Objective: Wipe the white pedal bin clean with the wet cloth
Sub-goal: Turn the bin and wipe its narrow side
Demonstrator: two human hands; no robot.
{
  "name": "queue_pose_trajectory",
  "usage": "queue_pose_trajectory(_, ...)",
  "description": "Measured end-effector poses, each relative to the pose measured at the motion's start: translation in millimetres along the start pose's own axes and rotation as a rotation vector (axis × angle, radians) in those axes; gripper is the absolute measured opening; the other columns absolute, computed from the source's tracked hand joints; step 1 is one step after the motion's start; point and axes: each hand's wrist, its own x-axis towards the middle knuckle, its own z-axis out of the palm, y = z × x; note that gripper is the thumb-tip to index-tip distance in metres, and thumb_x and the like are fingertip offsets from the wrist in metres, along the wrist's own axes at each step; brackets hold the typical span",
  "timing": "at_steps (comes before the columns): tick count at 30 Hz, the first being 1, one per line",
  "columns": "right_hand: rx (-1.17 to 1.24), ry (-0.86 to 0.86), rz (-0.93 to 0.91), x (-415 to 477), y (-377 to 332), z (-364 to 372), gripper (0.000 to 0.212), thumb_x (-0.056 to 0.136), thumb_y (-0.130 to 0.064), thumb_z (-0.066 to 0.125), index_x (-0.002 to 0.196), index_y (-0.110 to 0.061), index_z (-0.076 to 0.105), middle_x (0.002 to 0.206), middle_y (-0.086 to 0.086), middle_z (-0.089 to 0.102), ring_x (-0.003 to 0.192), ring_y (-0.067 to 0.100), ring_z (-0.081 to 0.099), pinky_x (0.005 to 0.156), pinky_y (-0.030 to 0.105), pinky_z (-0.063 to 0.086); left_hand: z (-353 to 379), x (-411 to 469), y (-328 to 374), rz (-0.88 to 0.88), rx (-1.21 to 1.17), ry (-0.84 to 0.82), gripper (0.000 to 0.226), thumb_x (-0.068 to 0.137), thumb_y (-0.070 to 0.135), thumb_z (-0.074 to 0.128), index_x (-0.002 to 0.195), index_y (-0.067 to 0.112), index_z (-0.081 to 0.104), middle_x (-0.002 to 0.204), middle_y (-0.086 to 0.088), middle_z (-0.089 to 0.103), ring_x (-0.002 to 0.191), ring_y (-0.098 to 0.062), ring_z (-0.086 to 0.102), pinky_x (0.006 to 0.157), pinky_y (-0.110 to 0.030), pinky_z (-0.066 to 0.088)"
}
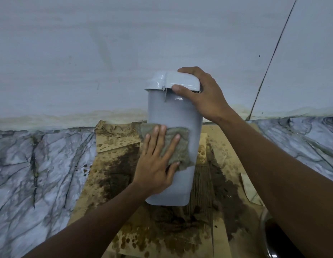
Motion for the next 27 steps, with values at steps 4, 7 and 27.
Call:
queue_pose_trajectory(4, -0.013, 0.011, -0.010, 1, -4, 6, 0.054, 0.078, -0.059, 0.072, 0.124, -0.033, 0.061, 0.126, -0.019, 0.060, 0.122, 0.014, 0.052, 0.103, 0.040, 0.047, 1, 1, 10, -0.279, -0.270, 0.113, 0.072, 0.100, 0.040, 0.046, 0.160, 0.017, 0.014, 0.167, -0.018, -0.006, 0.154, -0.038, -0.003, 0.121, -0.061, 0.017)
queue_pose_trajectory(7, -0.035, 0.019, -0.013, 0, -4, 7, 0.055, 0.076, -0.063, 0.069, 0.123, -0.035, 0.061, 0.125, -0.020, 0.061, 0.123, 0.014, 0.052, 0.105, 0.045, 0.044, -10, 29, 15, -0.581, -0.494, 0.203, 0.074, 0.102, 0.047, 0.040, 0.161, 0.025, 0.001, 0.169, -0.007, 0.002, 0.154, -0.032, 0.016, 0.109, -0.060, 0.041)
queue_pose_trajectory(27, -0.395, -0.324, 0.020, -82, -73, -34, 0.075, 0.061, -0.062, 0.085, 0.129, -0.038, 0.065, 0.131, -0.007, 0.067, 0.116, 0.014, 0.063, 0.095, 0.039, 0.053, -163, 117, -9, -0.621, -0.802, -0.286, 0.034, 0.105, 0.042, 0.045, 0.115, 0.022, 0.071, 0.111, 0.004, 0.070, 0.099, -0.013, 0.065, 0.089, -0.035, 0.050)
